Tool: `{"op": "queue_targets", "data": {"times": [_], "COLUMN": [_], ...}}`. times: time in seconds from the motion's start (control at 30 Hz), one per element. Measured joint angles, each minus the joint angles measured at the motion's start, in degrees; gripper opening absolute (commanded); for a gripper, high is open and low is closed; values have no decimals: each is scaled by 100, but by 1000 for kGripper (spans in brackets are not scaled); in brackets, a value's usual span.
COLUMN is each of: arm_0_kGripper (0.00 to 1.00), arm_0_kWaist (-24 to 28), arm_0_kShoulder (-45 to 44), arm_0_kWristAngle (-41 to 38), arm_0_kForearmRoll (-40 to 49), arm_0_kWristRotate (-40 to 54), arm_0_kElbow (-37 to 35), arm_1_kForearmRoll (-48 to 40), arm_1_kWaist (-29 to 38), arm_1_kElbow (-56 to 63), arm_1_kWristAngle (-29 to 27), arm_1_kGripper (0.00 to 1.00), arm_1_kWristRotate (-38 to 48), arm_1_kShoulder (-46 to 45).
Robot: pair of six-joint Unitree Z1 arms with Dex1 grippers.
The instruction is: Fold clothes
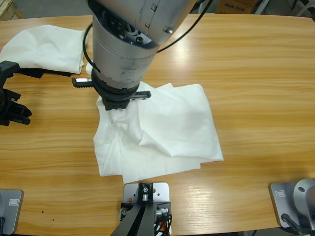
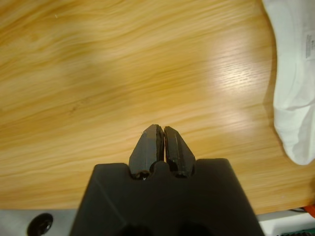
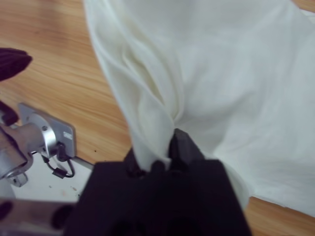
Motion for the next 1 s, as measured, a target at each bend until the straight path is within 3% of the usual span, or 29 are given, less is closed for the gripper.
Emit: {"op": "queue_targets", "data": {"times": [0.17, 0.2, 0.23, 0.27, 0.33, 0.37, 0.6, 0.73, 1.0], "arm_0_kGripper": [0, 0, 0, 0, 0, 0, 0, 0, 0], "arm_0_kWaist": [0, 0, 0, 0, 0, 0, -121, -774, -1717], "arm_0_kShoulder": [0, 0, 0, 0, 0, 0, -4, 7, 677], "arm_0_kWristAngle": [0, 0, 0, 0, 0, 0, -526, -884, -951], "arm_0_kForearmRoll": [-19, -20, -23, -33, -61, -76, -578, -1118, -1984], "arm_0_kWristRotate": [0, 0, 0, 0, 0, 0, 0, 0, 0], "arm_0_kElbow": [15, 16, 18, 25, 45, 54, 68, -83, -200], "arm_1_kForearmRoll": [-98, -104, -116, -135, -179, -204, -459, -1219, -2943], "arm_1_kWaist": [0, 0, 1, 1, 2, 2, -257, -892, -2150], "arm_1_kElbow": [-1, -1, -1, -1, -1, -1, 1173, 2809, 5353], "arm_1_kWristAngle": [217, 244, 259, 265, 265, 265, -263, -373, 268], "arm_1_kGripper": [1000, 925, 579, 349, 81, 29, 0, 0, 0], "arm_1_kWristRotate": [0, 0, 0, 0, -27, -83, -484, -666, -1685], "arm_1_kShoulder": [1, 4, 5, 5, 1, -17, -929, -1872, -2900]}}
